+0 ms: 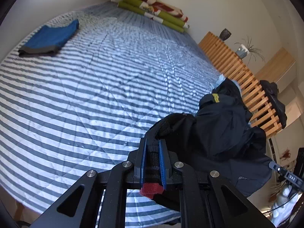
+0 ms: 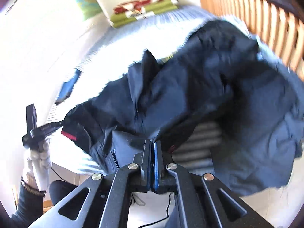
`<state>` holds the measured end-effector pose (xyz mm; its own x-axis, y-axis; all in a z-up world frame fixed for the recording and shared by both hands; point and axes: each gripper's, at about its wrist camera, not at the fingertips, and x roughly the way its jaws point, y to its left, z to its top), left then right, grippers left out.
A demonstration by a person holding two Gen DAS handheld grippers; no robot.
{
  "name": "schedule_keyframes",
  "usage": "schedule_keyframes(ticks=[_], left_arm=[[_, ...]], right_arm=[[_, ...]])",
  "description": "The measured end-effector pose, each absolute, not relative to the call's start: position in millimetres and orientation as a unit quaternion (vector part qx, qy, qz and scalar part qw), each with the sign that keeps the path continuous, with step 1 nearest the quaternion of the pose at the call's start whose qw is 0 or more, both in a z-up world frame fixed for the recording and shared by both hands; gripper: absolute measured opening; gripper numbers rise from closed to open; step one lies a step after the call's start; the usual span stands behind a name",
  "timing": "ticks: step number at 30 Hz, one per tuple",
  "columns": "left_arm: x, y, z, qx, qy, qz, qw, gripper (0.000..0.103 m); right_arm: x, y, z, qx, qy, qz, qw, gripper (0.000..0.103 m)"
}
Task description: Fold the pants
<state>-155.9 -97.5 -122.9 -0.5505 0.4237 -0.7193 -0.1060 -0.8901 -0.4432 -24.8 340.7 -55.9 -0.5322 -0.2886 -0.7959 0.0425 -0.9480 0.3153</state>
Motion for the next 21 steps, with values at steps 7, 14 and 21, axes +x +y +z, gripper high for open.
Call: schedule_keyframes(ticks=[7,14,21], left_arm=[[-106.6,-159.1,-58.1,-0.394,-0.203,0.889,0.113,0.013],[-203.2,-126.5,-114.7,-0.477,-0.137,0.866,0.068,0.013],[-293.7,-70.4,-181.6,-0.527,-0.059,0.847,0.041,0.024]], right_arm=[[-35.9,298.3,20.1,0.416,-0.089,-0.885,0.189,0.002],[-152.2,296.3,-32.4,0.467,-0.086,-0.871,0.127,0.002],[-247.5,330.3,-129.2,0.544,-0.096,-0.831,0.065,0.008]])
